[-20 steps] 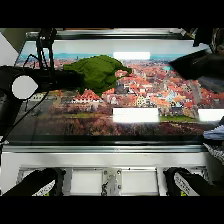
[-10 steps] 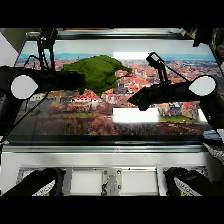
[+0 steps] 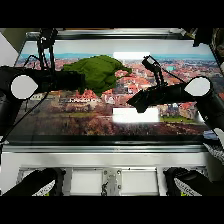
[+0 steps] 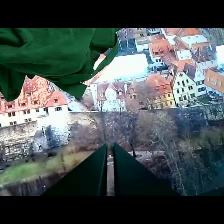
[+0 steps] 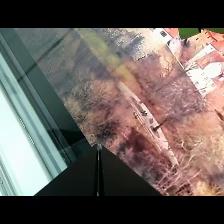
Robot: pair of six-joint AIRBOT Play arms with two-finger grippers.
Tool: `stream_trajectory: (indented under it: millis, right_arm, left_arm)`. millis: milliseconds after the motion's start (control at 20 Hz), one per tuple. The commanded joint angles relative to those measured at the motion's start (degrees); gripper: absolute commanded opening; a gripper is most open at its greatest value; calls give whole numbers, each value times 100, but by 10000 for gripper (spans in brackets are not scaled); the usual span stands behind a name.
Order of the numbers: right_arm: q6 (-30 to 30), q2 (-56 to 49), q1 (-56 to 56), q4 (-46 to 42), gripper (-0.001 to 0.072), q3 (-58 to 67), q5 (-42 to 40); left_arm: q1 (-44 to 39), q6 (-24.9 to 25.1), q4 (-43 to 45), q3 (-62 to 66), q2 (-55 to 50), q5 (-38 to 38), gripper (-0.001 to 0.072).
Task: Fold the clothes and pants, and hang the long-sleeved shirts on hangers.
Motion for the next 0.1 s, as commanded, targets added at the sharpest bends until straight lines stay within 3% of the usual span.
stream_trajectory:
  millis: [0, 50]
  right_arm:
    - [2, -2, 4, 0, 23, -2, 4]
    - [2, -2, 4, 0, 23, -2, 4]
  left_arm:
    - [4, 4, 0, 0, -2, 2, 41]
    - [4, 4, 0, 0, -2, 2, 41]
